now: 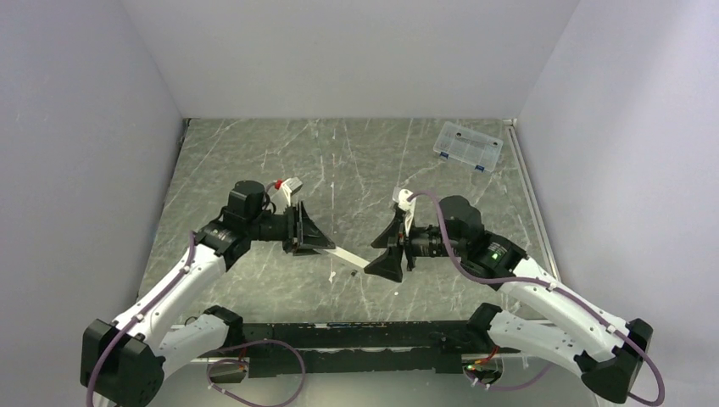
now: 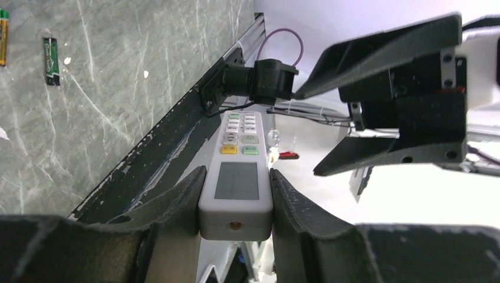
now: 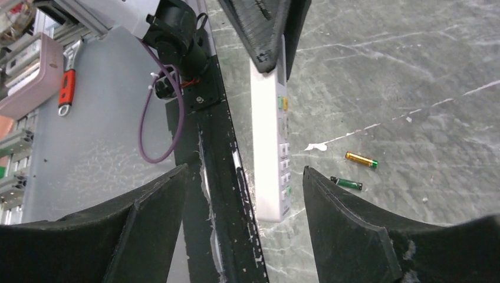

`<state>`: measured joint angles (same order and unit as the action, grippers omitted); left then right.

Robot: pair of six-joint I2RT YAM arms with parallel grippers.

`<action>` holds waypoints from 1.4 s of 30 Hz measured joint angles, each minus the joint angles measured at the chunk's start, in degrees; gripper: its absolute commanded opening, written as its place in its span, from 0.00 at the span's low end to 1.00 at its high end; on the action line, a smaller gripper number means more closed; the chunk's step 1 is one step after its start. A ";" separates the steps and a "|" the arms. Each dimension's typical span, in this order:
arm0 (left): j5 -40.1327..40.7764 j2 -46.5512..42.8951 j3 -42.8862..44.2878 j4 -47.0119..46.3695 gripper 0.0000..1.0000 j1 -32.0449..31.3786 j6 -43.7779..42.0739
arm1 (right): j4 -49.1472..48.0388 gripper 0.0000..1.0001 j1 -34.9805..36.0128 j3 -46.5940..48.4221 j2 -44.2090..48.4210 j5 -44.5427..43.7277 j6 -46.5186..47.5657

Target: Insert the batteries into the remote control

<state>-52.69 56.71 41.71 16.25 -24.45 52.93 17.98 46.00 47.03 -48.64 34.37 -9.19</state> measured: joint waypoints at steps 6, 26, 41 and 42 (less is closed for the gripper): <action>-1.20 -1.42 -4.35 -3.80 0.00 3.21 8.13 | -2.45 0.72 3.50 -0.83 -0.50 -4.28 3.78; -4.90 -4.02 -7.74 -10.01 0.00 4.66 18.82 | -4.59 0.61 6.71 -1.16 -7.02 -11.65 10.21; -5.03 -4.00 -7.76 -12.31 0.00 4.92 21.14 | -4.76 0.00 7.02 -1.16 -7.19 -8.50 10.69; -5.05 -4.00 -7.76 -12.24 0.02 4.92 21.22 | -4.76 0.00 7.02 -1.16 -7.17 -8.50 10.69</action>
<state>-57.74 52.71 33.95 4.01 -19.53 74.15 13.21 53.01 45.87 -55.81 25.87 1.50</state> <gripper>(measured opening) 0.442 0.251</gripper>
